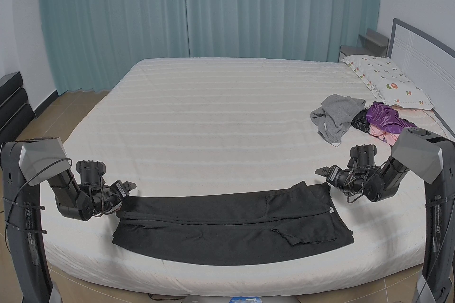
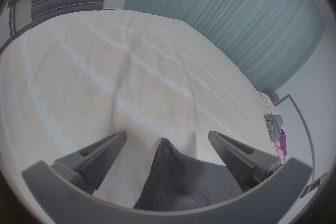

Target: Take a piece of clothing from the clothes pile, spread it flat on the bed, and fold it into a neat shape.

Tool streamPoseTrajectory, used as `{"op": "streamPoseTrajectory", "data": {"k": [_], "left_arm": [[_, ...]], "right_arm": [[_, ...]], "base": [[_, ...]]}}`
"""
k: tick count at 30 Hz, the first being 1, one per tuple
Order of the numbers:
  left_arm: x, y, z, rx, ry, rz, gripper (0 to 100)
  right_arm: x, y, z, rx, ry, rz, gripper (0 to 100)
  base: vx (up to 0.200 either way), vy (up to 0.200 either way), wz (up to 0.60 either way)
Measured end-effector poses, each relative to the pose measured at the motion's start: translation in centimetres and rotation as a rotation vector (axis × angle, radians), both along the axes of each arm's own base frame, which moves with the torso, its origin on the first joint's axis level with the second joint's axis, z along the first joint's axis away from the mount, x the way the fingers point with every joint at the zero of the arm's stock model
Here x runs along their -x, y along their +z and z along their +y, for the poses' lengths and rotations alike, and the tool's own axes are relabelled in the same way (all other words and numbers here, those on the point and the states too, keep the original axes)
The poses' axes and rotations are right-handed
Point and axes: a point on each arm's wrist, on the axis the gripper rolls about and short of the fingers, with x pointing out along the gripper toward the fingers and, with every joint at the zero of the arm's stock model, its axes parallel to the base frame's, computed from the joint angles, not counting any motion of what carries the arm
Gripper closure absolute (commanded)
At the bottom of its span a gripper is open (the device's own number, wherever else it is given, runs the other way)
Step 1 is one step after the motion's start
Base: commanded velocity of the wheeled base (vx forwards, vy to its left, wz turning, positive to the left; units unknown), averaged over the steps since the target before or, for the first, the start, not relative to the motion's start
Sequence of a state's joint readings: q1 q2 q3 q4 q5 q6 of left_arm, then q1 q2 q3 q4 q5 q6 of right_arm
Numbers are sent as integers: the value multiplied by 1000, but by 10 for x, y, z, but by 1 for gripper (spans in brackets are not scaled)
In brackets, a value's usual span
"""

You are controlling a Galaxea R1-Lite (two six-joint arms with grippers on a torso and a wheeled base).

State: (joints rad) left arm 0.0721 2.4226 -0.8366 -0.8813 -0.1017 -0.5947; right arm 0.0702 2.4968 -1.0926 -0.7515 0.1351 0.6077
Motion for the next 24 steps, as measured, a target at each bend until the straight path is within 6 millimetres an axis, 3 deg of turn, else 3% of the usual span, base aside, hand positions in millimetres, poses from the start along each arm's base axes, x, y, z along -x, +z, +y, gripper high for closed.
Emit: {"op": "streamPoseTrajectory", "data": {"k": [6,10,17,24], "left_arm": [[11,15,3,59,50,-4,0],[28,24,2,88,60,15,0],[59,30,-4,144,72,74,0],[90,33,-11,204,58,112,0]], "right_arm": [[18,22,1,-24,0,-3,0],[47,32,-1,-56,11,42,0],[91,43,-6,-125,-8,38,0],[119,47,-6,-201,-7,-56,0]], "base": [[0,0,0],[0,0,0],[-171,0,0],[0,0,0]]}}
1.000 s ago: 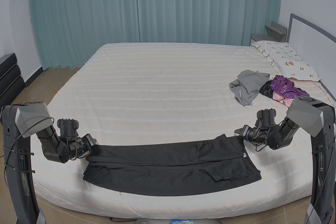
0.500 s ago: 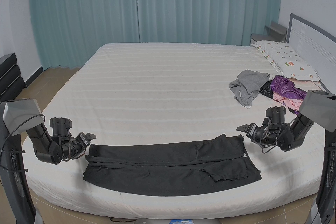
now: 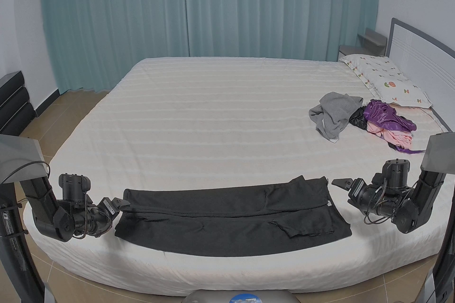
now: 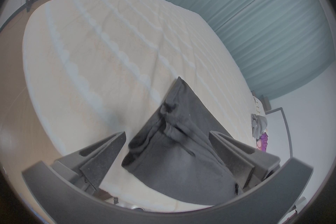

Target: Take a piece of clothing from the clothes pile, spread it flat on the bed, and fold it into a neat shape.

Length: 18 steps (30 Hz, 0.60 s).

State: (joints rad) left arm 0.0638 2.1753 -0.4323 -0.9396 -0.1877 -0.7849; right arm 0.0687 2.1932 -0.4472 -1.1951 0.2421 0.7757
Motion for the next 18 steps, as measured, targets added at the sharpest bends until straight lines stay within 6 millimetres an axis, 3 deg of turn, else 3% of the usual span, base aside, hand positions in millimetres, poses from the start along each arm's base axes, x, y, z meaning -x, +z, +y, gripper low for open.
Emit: {"op": "streamPoseTrajectory", "data": {"k": [5,18], "left_arm": [[13,1,-4,5,-11,-14,0],[16,-17,-26,-123,10,-36,0]], "right_arm": [[9,-10,0,-21,4,49,0],[13,-17,0,-31,-2,84,0]], "base": [[0,0,0],[0,0,0]]}}
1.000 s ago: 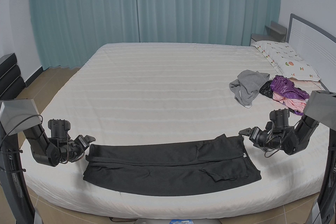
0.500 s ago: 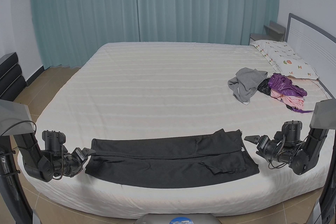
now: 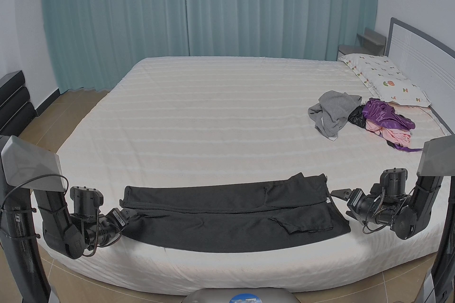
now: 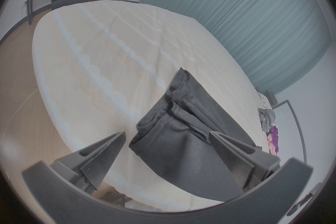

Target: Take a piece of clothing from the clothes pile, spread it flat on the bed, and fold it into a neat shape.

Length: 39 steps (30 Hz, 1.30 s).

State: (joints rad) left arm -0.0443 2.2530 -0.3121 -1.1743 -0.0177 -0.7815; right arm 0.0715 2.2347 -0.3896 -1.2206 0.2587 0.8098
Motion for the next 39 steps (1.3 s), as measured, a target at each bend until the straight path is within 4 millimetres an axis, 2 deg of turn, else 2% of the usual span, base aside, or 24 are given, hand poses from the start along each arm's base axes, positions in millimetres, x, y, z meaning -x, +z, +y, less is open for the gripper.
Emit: {"op": "streamPoseTrajectory", "data": {"k": [3,4,15,25,32,39], "left_arm": [[0,-4,-2,-4,-4,3,0],[1,-6,-2,-8,-6,10,100],[10,-15,0,-63,-11,64,100],[29,-16,3,-150,-19,126,100],[39,-15,5,-203,-22,149,100],[42,-15,4,-204,-27,156,100]], "right_arm": [[0,-1,0,-1,-1,3,0],[0,-1,0,0,-1,3,0],[12,-5,0,71,46,24,0],[25,-5,-3,155,98,25,0],[28,-3,-1,164,113,30,0],[38,-3,-5,163,102,58,0]], "base": [[0,0,0],[0,0,0],[0,0,0],[0,0,0],[0,0,0],[0,0,0]]}}
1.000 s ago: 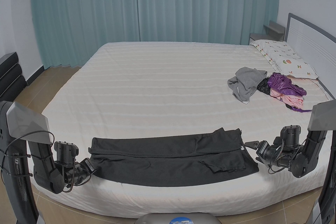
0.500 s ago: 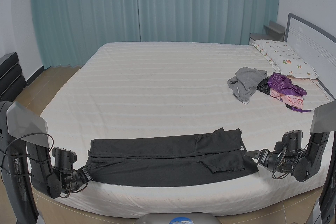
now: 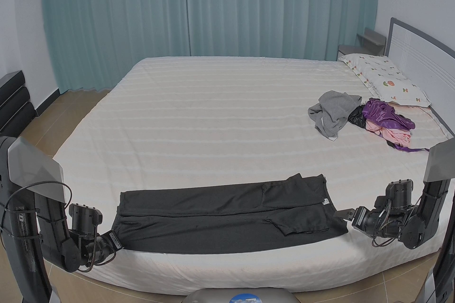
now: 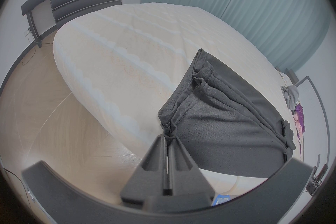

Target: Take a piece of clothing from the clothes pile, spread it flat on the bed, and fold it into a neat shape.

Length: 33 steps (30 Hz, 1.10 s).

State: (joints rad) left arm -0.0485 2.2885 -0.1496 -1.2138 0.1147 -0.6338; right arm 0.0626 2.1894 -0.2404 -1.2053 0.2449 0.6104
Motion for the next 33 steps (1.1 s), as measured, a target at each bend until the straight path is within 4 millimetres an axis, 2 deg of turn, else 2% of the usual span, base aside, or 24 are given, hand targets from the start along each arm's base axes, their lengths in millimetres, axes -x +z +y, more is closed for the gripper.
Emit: {"op": "streamPoseTrajectory", "data": {"k": [5,16,17,24,33], "left_arm": [[1,0,0,0,-1,1,100],[0,0,0,4,0,0,100],[0,0,0,4,0,0,100],[0,0,-1,5,-1,-1,100],[-2,1,0,6,0,-10,100]], "right_arm": [[7,-5,-3,-11,-8,36,0],[6,-21,3,-10,10,82,0],[5,-22,4,-8,10,80,100],[-5,-28,4,19,-12,63,100],[-2,-29,2,23,-17,73,100]], "base": [[0,0,0],[0,0,0],[0,0,0],[0,0,0],[0,0,0]]}}
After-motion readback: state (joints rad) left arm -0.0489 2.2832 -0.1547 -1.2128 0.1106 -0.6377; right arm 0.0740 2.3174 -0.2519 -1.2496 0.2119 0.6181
